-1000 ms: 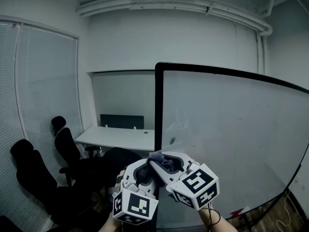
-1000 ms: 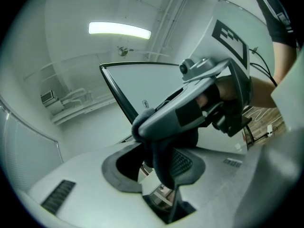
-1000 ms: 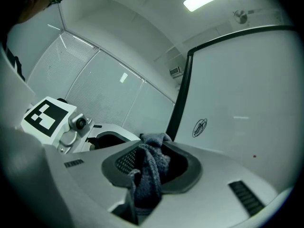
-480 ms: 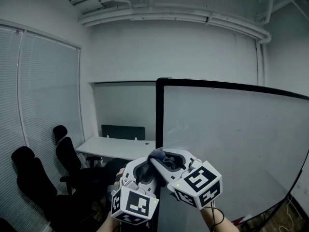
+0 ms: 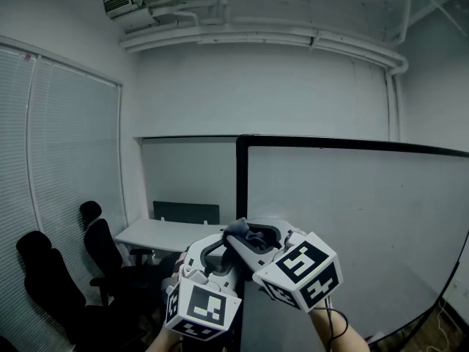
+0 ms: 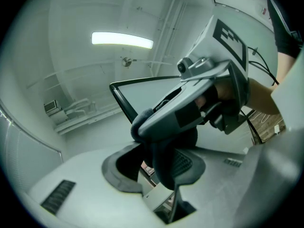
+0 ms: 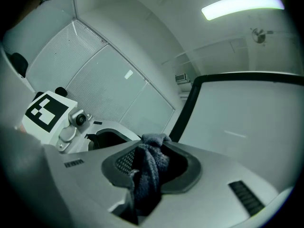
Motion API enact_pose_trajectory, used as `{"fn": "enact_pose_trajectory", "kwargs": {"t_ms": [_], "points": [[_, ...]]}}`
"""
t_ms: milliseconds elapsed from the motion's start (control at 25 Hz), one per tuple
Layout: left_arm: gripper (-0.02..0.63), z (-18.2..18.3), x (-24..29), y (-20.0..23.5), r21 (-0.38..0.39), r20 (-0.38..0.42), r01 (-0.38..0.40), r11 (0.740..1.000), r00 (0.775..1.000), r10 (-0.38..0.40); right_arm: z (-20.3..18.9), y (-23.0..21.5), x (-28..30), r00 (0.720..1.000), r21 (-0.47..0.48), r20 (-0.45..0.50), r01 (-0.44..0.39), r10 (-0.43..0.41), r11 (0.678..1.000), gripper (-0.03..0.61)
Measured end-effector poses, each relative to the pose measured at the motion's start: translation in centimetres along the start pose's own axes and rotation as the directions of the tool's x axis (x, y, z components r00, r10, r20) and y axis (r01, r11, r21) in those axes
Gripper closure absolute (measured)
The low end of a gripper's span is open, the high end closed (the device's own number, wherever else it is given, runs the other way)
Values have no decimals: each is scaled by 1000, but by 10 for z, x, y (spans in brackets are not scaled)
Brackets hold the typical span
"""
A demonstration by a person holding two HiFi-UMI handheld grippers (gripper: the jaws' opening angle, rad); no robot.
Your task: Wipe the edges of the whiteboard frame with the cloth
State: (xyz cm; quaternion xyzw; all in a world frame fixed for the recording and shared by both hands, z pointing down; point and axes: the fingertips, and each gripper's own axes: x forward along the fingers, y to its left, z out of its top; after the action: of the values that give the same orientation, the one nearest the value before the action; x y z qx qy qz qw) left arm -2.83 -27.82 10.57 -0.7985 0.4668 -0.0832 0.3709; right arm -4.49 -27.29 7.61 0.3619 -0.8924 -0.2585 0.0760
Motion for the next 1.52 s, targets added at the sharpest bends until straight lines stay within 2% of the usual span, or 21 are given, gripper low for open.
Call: {"fn": "enact_pose_trajectory", "kwargs": {"t_ms": [600,1040,1520], "points": [[480,49,14,47,48,67,-46,998,997,42,60,-32,3,997,-153,3,75,-75,985,474],[480,77,27,73,51,96,-60,997,994,55,93,-55,5,993,-220,3,120,-122,968,474],[480,109,39,102,91,119,-96,991,989,85,130,-78,5,984,-279,30,178,-177,944,474]]}}
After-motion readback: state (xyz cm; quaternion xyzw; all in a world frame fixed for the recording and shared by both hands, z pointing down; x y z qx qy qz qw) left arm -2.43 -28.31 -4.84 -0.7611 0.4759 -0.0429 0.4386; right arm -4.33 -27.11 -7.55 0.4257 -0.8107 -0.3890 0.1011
